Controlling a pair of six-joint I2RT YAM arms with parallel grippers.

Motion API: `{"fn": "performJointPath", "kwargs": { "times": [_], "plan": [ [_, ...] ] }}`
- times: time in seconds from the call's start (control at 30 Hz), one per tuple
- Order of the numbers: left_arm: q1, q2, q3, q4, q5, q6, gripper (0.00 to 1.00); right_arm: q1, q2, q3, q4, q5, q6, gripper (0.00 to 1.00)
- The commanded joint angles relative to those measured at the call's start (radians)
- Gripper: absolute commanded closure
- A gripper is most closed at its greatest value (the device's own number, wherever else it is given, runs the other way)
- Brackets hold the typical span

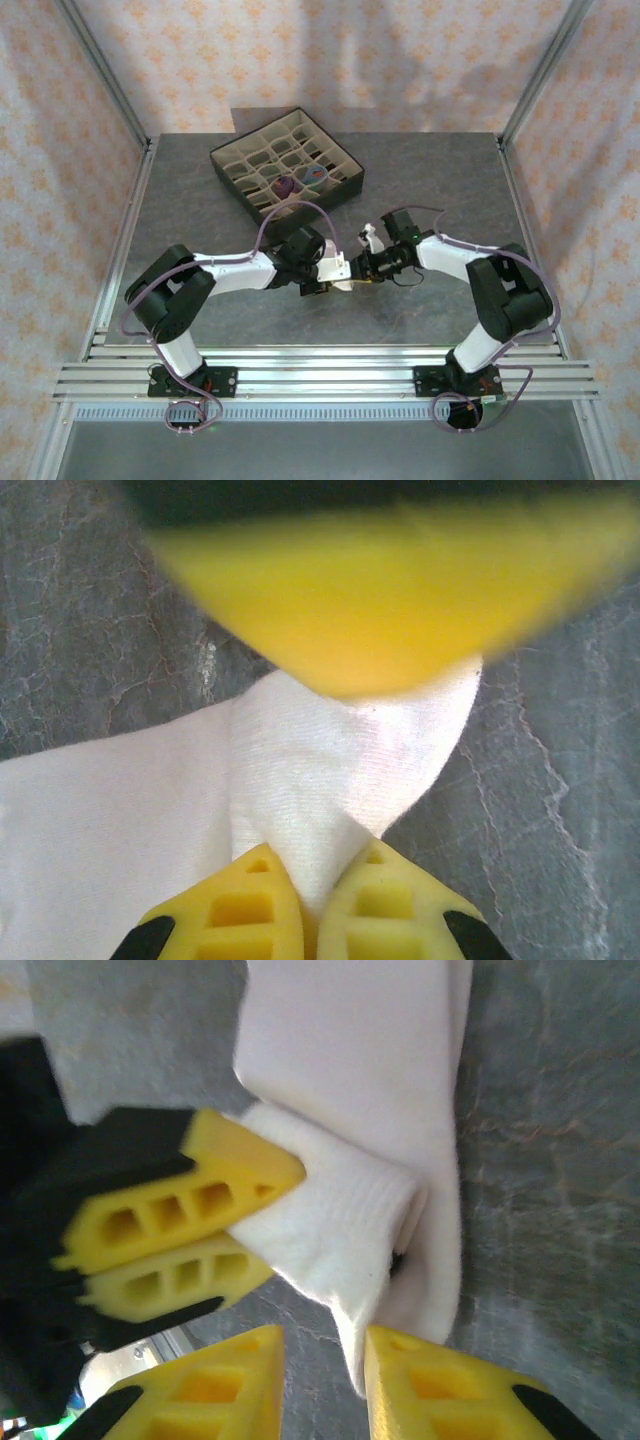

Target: Roll the socks

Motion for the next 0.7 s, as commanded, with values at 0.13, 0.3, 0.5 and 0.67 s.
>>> {"fn": "performJointPath", "kwargs": {
  "times": [0.13,0.3,0.5,0.67],
  "plan": [
    [-0.030,-0.025,-0.047,-0.001,0.010,0.056,1.00,-0.035,0.023,0.095,-0.018,-0.006,0.046,0.78],
    [-0.045,-0.021,-0.036,0.005,0.017,0.065,1.00,0.041,0.137,0.179,-0.011,-0.009,0.049,0.82],
    [-0.059,-0.045,-0.030,-0.014,0.020,0.055,1.00,0.071,0.306,0.215,0.069,0.036,0.141,0.89],
    [-0.059,-0.077,-0.054,-0.037,0.032,0.013,1.00,0.062,0.393,0.221,0.085,0.108,0.200,0.93]
  ]
}}
